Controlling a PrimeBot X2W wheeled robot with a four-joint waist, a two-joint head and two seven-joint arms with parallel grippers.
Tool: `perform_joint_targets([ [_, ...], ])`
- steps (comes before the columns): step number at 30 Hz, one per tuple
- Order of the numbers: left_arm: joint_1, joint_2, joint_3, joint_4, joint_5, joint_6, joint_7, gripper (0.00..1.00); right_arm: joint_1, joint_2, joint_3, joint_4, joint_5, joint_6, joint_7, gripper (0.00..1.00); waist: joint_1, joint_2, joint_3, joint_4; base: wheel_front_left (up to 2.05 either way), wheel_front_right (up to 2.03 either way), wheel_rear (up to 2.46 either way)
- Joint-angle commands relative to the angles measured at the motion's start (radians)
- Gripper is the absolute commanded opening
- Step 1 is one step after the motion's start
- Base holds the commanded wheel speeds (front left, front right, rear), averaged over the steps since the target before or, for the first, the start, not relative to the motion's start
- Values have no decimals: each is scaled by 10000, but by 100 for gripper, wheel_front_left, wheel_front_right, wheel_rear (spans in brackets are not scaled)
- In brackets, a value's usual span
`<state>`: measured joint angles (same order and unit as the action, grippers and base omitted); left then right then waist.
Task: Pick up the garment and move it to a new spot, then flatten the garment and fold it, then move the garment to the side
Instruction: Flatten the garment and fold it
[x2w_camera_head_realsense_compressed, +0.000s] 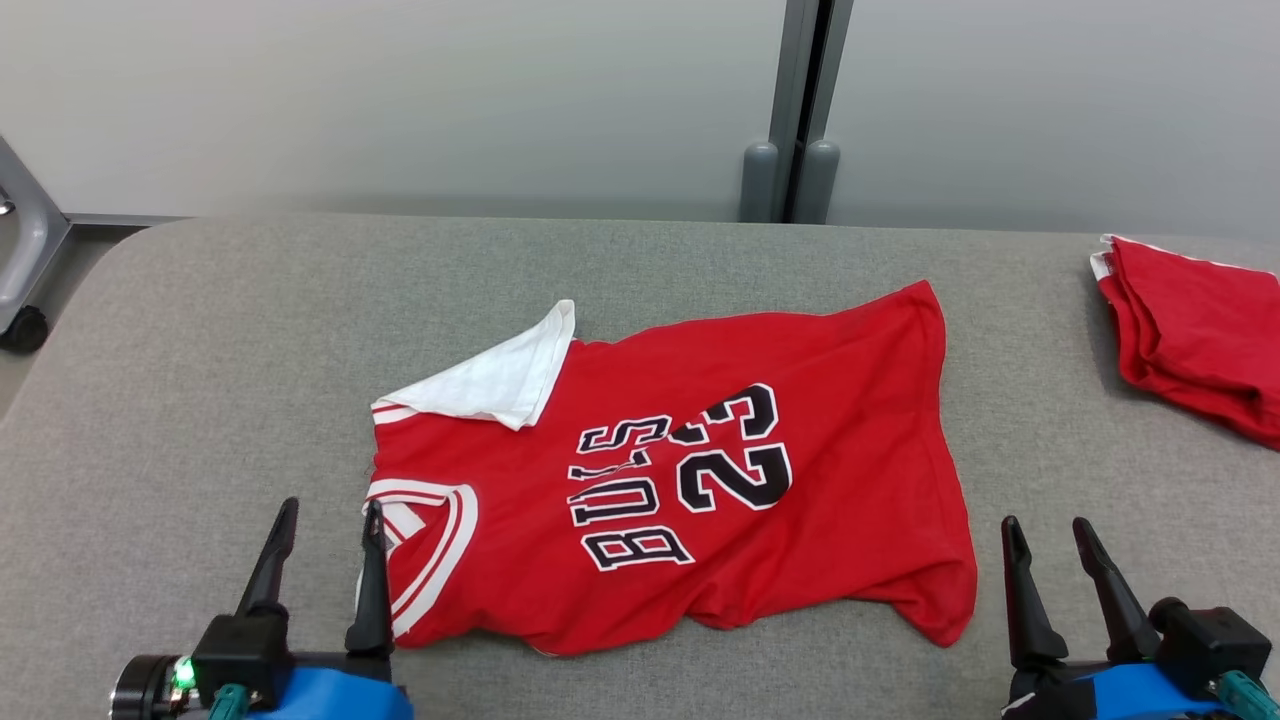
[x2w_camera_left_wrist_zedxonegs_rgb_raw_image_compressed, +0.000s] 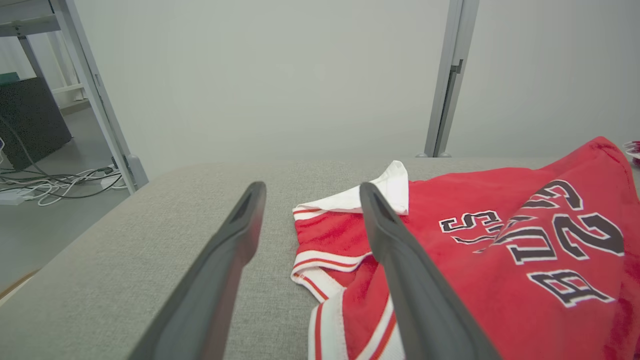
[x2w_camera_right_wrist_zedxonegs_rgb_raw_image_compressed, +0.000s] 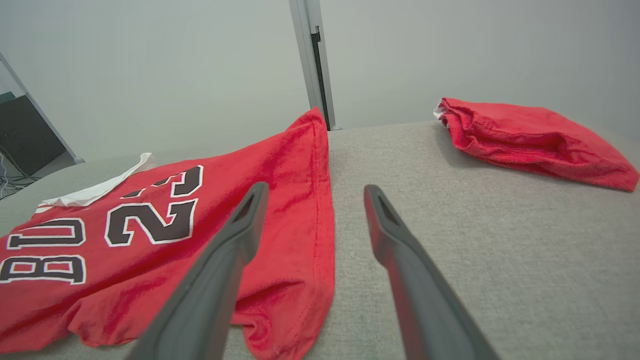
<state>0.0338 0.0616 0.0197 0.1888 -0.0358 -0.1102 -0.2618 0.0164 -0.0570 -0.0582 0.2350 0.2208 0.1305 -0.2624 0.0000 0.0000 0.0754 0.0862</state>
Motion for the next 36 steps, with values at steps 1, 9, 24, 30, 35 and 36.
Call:
perform_joint_targets([
  [1, -371, 126, -211, 147, 72, -78, -42, 100, -178, 22, 59, -11, -69, 6, -33, 100, 0, 0, 38, 11, 0, 0, 0],
  [9, -1139, 633, -1754, 2187, -114, -211, 48, 100, -336, 37, 304, 221, 14, 6, -32, 100, 0, 0, 162, -159, 0, 0, 0],
  [24, -2319, 1247, -3934, 5046, -2004, -202, 1423, 0, -421, 54, 322, 362, 86, 6, -34, 100, 0, 0, 299, -455, 0, 0, 0],
  [30, -3385, 1645, -3968, 4567, -2236, -200, 883, 0, -547, 57, 252, 327, 102, 6, -34, 100, 0, 0, 339, -367, 0, 0, 0],
  [35, -4637, 1989, -4017, 4233, -2292, -200, 956, 0, -755, 56, 292, 306, 28, 6, -34, 100, 0, 0, 545, -533, 0, 0, 0],
  [36, -4860, 2028, -4098, 4262, -2356, -200, 1066, 0, -825, 48, 312, 303, 7, 5, -34, 100, 0, 0, 609, -616, 0, 0, 0],
])
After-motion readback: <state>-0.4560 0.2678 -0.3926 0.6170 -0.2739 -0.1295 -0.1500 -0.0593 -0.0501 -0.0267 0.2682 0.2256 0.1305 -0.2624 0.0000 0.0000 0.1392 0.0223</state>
